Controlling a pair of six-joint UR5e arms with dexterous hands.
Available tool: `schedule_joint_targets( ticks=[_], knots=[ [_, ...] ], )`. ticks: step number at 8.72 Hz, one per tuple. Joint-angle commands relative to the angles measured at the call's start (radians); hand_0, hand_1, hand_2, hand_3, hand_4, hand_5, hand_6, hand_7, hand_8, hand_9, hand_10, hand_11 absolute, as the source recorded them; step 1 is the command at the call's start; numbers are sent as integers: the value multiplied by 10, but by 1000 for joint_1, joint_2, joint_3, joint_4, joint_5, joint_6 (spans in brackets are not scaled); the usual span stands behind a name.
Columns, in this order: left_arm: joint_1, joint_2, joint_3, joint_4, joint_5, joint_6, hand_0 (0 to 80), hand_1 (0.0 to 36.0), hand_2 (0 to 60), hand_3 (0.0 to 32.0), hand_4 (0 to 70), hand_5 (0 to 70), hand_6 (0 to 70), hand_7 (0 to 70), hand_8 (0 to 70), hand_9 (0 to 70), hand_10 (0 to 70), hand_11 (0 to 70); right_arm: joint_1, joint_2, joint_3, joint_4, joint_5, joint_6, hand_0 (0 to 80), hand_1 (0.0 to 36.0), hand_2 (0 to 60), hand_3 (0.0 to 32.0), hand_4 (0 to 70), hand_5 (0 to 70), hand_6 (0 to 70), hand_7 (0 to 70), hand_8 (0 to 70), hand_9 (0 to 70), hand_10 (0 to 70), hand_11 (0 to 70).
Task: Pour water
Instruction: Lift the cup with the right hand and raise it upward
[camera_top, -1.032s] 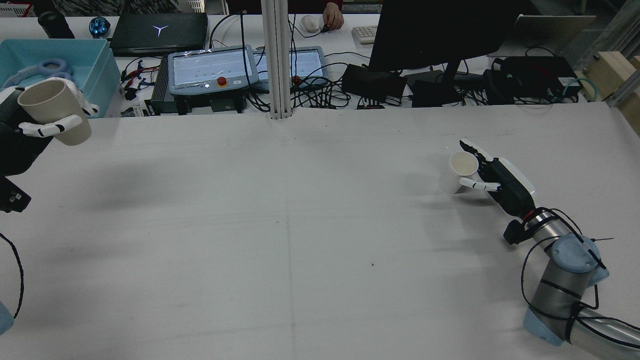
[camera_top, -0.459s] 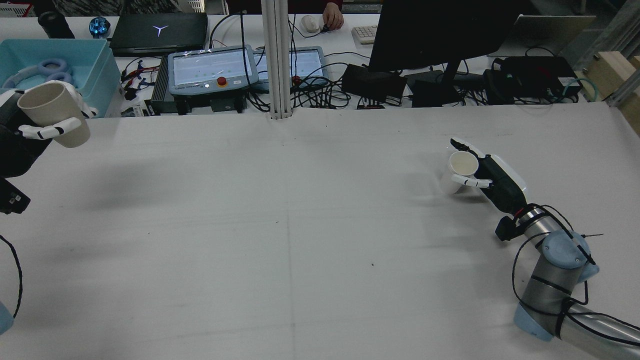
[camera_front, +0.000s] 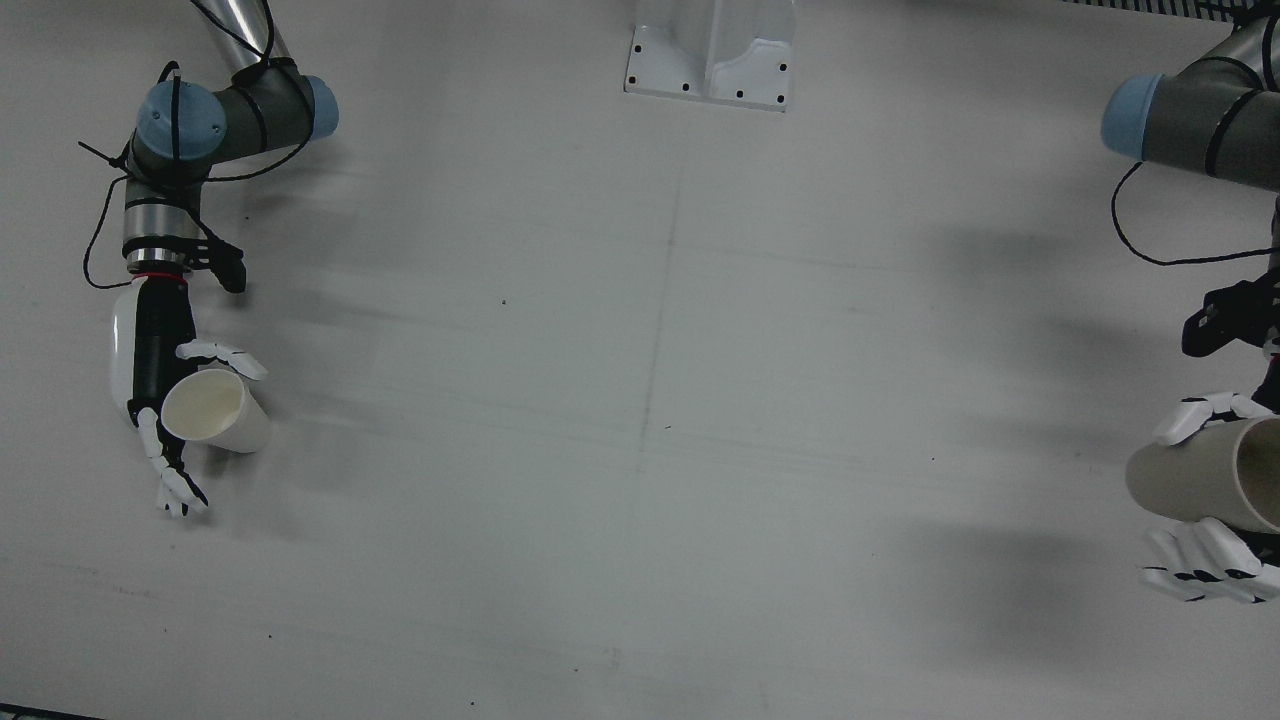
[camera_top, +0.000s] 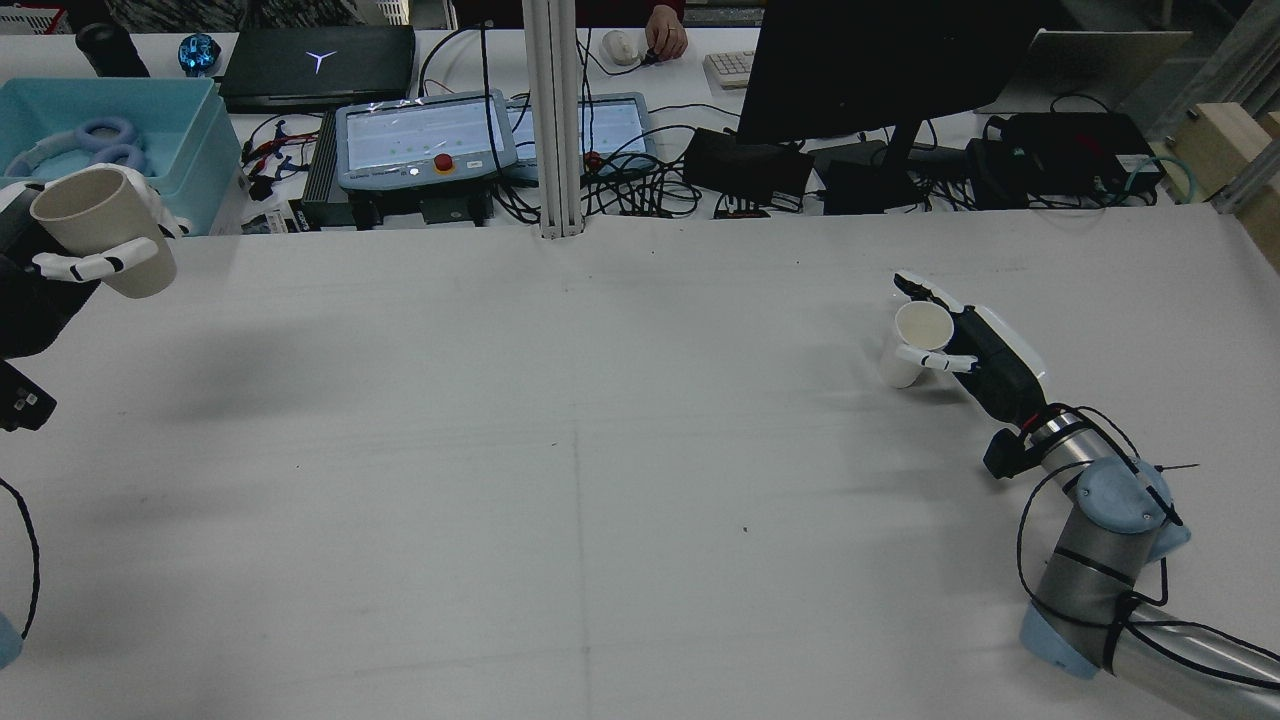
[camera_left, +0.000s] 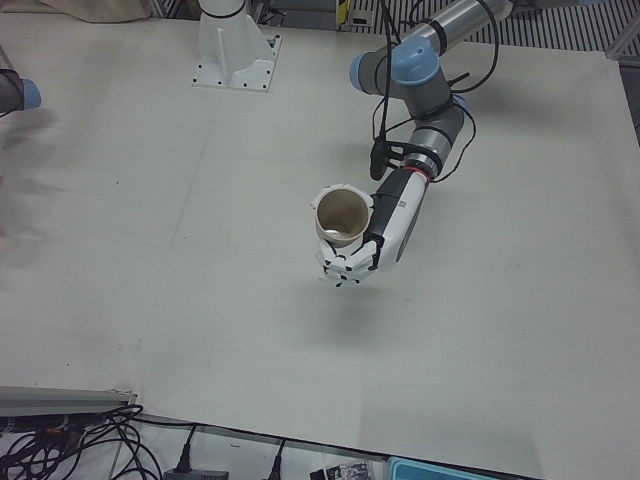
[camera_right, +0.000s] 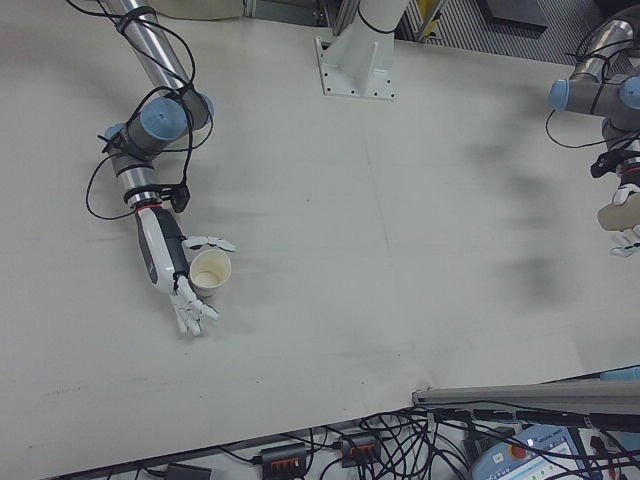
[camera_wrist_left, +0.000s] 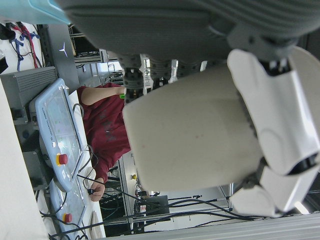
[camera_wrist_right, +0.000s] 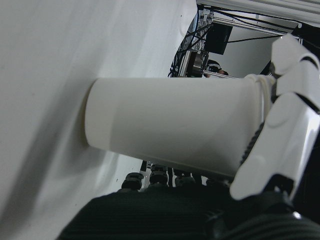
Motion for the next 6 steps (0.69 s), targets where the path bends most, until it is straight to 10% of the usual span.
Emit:
schedule_joint_targets(
  ticks=[1,3,6],
  knots=[
    [0,21,-9,-7,0,-2,460,200,600,0,344,663,416,573,441,440,239,350,-15,0,-1,-14,0,0,458,130,215,0,131,238,219,329,113,169,56,92],
    [0,41,-15,-16,0,-3,459,199,600,0,342,644,414,569,440,438,242,354,-24,0,-1,-15,0,1,457,124,224,0,133,286,269,385,151,227,84,131],
    [0,58,-17,-25,0,-3,457,200,600,0,340,621,413,564,437,433,246,360,-24,2,23,-43,0,5,396,37,144,0,115,445,490,628,406,499,254,370]
  ],
)
